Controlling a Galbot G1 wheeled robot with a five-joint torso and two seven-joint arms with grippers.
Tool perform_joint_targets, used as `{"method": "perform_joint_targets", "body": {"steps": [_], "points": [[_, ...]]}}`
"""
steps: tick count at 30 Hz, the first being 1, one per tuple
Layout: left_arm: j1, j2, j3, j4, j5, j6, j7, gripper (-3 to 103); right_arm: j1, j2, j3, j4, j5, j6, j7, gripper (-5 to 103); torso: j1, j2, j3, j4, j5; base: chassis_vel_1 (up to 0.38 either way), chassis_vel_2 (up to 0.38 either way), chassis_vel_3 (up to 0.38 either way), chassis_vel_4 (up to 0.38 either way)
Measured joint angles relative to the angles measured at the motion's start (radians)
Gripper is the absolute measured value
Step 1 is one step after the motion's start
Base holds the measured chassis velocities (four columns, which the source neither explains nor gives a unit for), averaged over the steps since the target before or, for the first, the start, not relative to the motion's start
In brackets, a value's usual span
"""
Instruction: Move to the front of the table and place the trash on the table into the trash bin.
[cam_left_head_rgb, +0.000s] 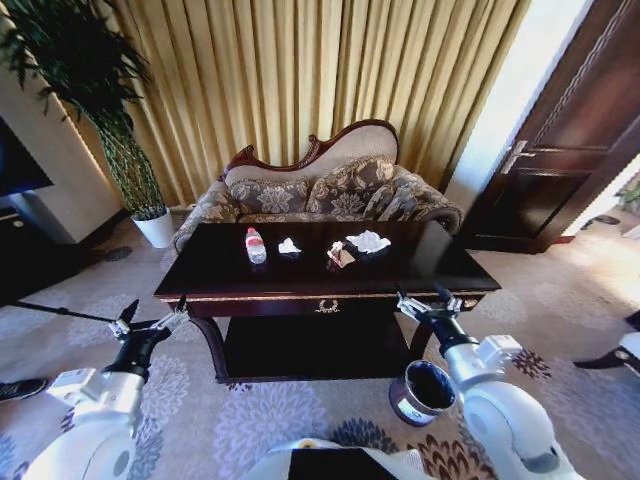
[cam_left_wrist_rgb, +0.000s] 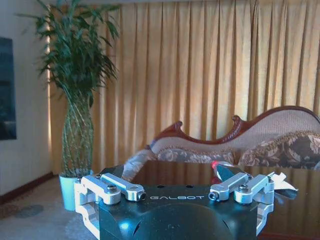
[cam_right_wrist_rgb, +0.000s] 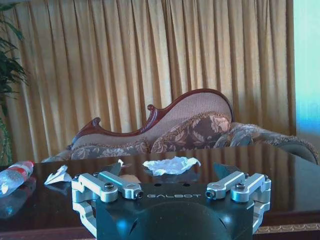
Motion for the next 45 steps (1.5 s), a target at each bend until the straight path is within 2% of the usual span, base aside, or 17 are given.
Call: {"method": "perform_joint_targets", "body": {"steps": [6, 10, 11, 15, 16, 19, 22, 24, 25, 26, 28, 31, 35, 45], "points": [[0.019, 0.002, -0.029, 0.0, -0.009, -0.005, 0.007, 100, 0.107, -0.072, -0.032, -0.087, 0.072, -0.032, 0.035, 100, 0.0, 0.0, 0.0, -0.0004, 0.0002, 0.055, -0.026, -0.042, 0.044], [0.037, 0.001, -0.033, 0.0, -0.011, -0.024, 0.015, 100, 0.256, -0.147, -0.074, -0.21, 0.128, -0.062, 0.044, 100, 0.003, -0.001, 0.001, -0.0004, 0.0005, 0.0, 0.0, 0.0, 0.0], [0.037, 0.001, -0.033, 0.0, -0.011, -0.024, 0.015, 100, 0.256, -0.147, -0.074, -0.21, 0.128, -0.062, 0.044, 100, 0.003, -0.001, 0.001, -0.0004, 0.0005, 0.0, 0.0, 0.0, 0.0], [0.051, -0.019, -0.026, 0.0, -0.007, -0.028, 0.018, 100, 0.425, -0.231, -0.151, -0.332, 0.22, -0.105, 0.05, 100, 0.002, -0.001, 0.001, -0.0004, 0.0007, -0.008, -0.001, 0.013, -0.006], [0.051, -0.019, -0.026, 0.0, -0.007, -0.028, 0.018, 100, 0.425, -0.231, -0.151, -0.332, 0.22, -0.105, 0.05, 100, 0.002, -0.001, 0.001, -0.0004, 0.0007, 0.0, 0.0, 0.0, 0.0], [0.053, -0.022, -0.016, 0.0, -0.005, -0.023, 0.014, 100, 0.596, -0.283, -0.24, -0.438, 0.302, -0.133, 0.051, 100, 0.002, -0.001, 0.001, -0.0003, -0.0001, 0.0, 0.0, 0.0, 0.0], [0.051, -0.019, -0.016, 0.0, -0.004, -0.017, 0.011, 100, 0.671, -0.299, -0.289, -0.491, 0.319, -0.144, 0.051, 100, 0.002, -0.001, 0.001, -0.0001, -0.0001, 0.0, 0.0, 0.0, 0.0], [0.049, -0.017, -0.018, 0.0, -0.004, -0.007, 0.007, 100, 0.76, -0.311, -0.362, -0.555, 0.329, -0.154, 0.051, 100, 0.002, -0.001, 0.001, -0.0003, -0.0001, 0.0, 0.0, 0.0, 0.0], [0.048, -0.016, -0.02, 0.0, -0.004, -0.005, 0.005, 100, 0.825, -0.309, -0.417, -0.6, 0.335, -0.163, 0.051, 100, 0.002, -0.001, 0.001, -0.0006, 0.0003, 0.0, 0.0, 0.0, 0.0], [0.048, -0.016, -0.02, 0.0, -0.004, -0.005, 0.005, 100, 0.825, -0.309, -0.417, -0.6, 0.335, -0.163, 0.051, 100, 0.002, -0.001, 0.001, -0.0006, 0.0003, 0.0, 0.0, 0.0, 0.0], [0.05, -0.017, -0.023, 0.0, -0.004, -0.005, 0.005, 100, 0.901, -0.295, -0.485, -0.65, 0.335, -0.168, 0.051, 100, 0.002, -0.001, 0.001, -0.0006, 0.0002, 0.0, 0.0, 0.0, 0.0], [0.057, -0.022, -0.031, 0.0, -0.004, -0.005, 0.004, 100, 1.026, -0.255, -0.588, -0.728, 0.323, -0.17, 0.052, 100, 0.002, -0.001, 0.001, 0.0001, -0.0001, 0.0, 0.0, 0.0, 0.0], [0.06, -0.035, -0.031, 0.0, 0.009, -0.015, 0.004, 100, 1.115, -0.207, -0.67, -0.796, 0.318, -0.173, 0.069, 100, 0.002, -0.001, 0.001, 0.0, -0.0001, 0.0, 0.0, 0.0, 0.0], [0.055, -0.049, -0.001, 0.0, 0.052, -0.028, 0.007, 100, 1.226, -0.142, -0.768, -0.968, 0.297, -0.182, 0.093, 100, 0.002, -0.001, 0.001, -0.0005, 0.0001, 0.0, 0.0, 0.0, 0.0]]}}
